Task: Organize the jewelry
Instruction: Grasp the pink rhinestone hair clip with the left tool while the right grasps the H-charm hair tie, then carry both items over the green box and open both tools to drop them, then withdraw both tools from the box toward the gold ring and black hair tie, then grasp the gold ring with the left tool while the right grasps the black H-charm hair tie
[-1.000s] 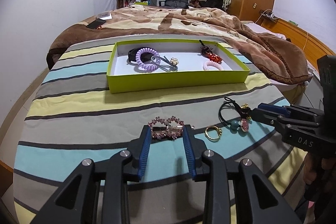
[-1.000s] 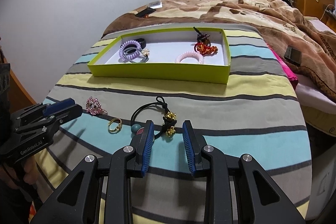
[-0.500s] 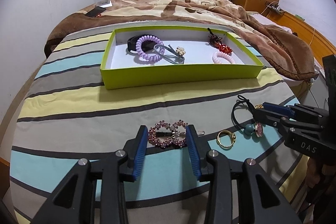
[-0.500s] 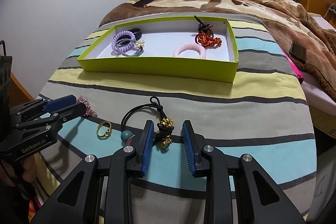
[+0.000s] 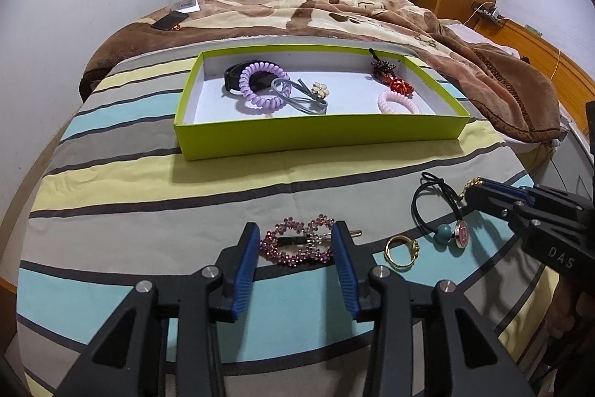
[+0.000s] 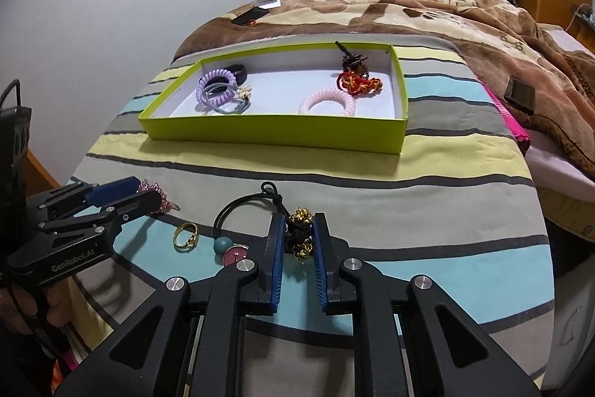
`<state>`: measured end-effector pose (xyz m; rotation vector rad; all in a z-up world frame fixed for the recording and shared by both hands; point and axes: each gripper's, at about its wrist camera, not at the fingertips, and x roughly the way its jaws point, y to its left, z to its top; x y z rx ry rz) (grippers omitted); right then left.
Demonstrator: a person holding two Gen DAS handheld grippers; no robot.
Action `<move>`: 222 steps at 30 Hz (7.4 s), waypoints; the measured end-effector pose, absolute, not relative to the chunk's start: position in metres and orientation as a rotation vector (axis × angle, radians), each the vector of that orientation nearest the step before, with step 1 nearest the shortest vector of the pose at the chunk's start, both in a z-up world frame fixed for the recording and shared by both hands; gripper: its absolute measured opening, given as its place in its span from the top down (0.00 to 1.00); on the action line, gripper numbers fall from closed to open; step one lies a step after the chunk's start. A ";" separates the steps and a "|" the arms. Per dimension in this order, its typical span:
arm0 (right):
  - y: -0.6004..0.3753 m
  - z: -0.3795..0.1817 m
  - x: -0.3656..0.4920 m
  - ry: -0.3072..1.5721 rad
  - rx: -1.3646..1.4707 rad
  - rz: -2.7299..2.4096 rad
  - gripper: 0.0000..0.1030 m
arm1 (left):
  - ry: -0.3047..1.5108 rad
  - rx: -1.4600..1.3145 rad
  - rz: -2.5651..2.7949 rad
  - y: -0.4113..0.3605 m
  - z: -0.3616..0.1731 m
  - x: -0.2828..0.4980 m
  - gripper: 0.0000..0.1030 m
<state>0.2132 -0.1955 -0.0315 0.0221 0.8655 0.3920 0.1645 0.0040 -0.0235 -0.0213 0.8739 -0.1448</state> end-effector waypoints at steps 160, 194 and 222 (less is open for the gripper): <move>-0.203 0.003 0.166 0.739 0.051 0.430 0.72 | 0.678 -0.030 -0.129 0.018 0.016 0.106 0.64; -0.169 -0.034 0.181 0.843 -0.037 0.448 0.72 | 0.706 -0.024 -0.164 0.011 0.002 0.106 0.64; -0.198 -0.033 0.180 0.853 0.021 0.400 0.79 | 0.831 -0.011 -0.320 -0.037 -0.019 0.134 0.60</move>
